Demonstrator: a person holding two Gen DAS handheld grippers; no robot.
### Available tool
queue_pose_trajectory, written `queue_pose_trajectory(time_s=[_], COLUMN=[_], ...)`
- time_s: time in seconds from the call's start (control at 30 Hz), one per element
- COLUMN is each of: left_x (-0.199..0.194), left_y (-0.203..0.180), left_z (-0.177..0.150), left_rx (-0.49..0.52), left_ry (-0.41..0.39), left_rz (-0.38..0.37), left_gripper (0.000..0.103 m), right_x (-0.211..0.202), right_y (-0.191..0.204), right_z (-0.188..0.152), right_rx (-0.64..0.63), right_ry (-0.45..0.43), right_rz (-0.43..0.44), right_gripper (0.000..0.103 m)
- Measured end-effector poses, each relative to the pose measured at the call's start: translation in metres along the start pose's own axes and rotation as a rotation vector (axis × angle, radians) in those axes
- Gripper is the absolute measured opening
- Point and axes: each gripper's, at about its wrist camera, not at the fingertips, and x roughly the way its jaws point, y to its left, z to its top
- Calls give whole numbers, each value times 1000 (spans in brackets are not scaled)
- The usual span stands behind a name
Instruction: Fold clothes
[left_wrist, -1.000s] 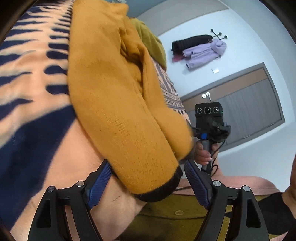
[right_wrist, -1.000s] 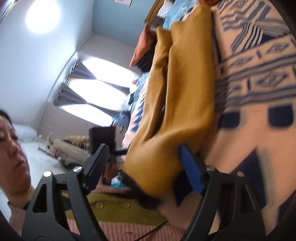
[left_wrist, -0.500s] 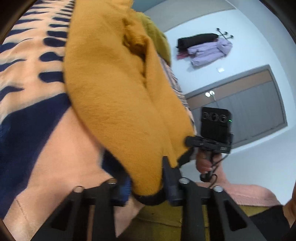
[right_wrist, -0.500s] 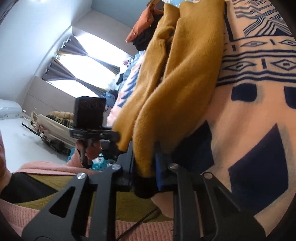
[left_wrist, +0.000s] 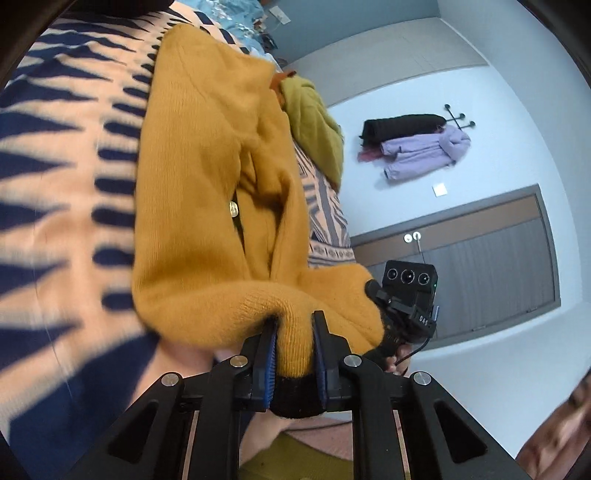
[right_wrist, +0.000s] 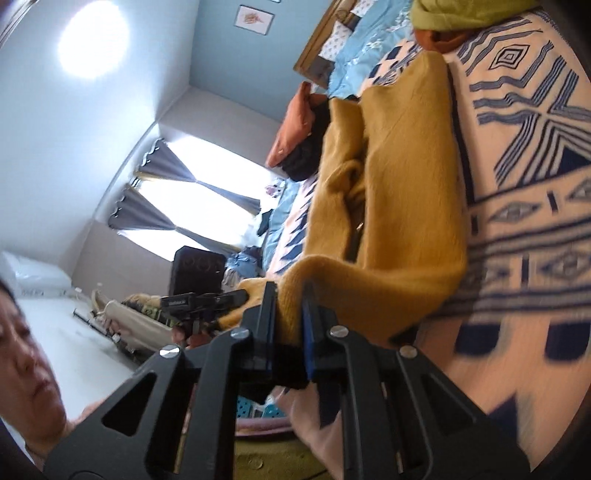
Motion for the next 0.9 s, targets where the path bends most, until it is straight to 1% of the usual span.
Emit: queue_pose_trajectory(time_s=[0.07, 0.13, 0.17, 0.2, 0.27, 0.3, 0.33, 0.4, 0.47, 0.53, 0.57, 0.67, 0.73, 0.77, 0.8, 0.83, 0.87, 0.9], left_x=[4, 8, 10, 12, 14, 14, 15, 16, 17, 19, 20, 22, 20, 18, 15, 11, 7, 3], left_y=[4, 9, 12, 15, 22, 26, 30, 37, 41, 42, 42, 43, 43, 42, 40, 37, 34, 31], left_z=[11, 21, 25, 30, 35, 37, 39, 43, 47, 48, 49, 49, 48, 47, 46, 43, 41, 39], left_rx=[-17, -39, -51, -64, -86, -97, -108, -129, -139, -142, -143, -143, -137, -127, -105, -77, -49, -20], left_ry=[0, -1, -2, -4, -9, -12, -14, -17, -15, -14, -13, -10, -24, -31, -43, -62, -80, -98], left_rz=[13, 20, 22, 26, 30, 30, 29, 27, 25, 25, 26, 27, 36, 42, 49, 58, 67, 77], left_gripper=[16, 16, 16, 17, 19, 20, 21, 22, 23, 24, 25, 30, 34, 42, 53, 59, 67, 71], right_x=[4, 5, 3, 2, -9, -16, -22, -27, -21, -8, 1, 38, 59, 61, 63, 66, 68, 70], right_y=[-5, -8, -10, -9, -4, -2, 1, 8, 18, 28, 32, 33, 23, 19, 14, 10, 5, 1], right_z=[10, 26, 31, 33, 42, 43, 41, 36, 28, 21, 19, 12, 12, 13, 14, 16, 17, 19], right_rx=[21, 17, 17, 2, -77, -111, -148, -220, -322, -430, -467, -604, -613, -595, -576, -557, -538, -518], right_ry=[-6, -11, -28, -39, -80, -105, -109, -101, -67, -13, 9, 105, 177, 190, 202, 214, 226, 236], right_rz=[-20, -72, -106, -130, -204, -224, -220, -208, -227, -219, -228, -331, -343, -330, -317, -304, -291, -277], right_gripper=[16, 23, 36, 55, 71, 78, 82, 96, 100, 100, 100, 100, 97, 85, 64, 52, 34, 26])
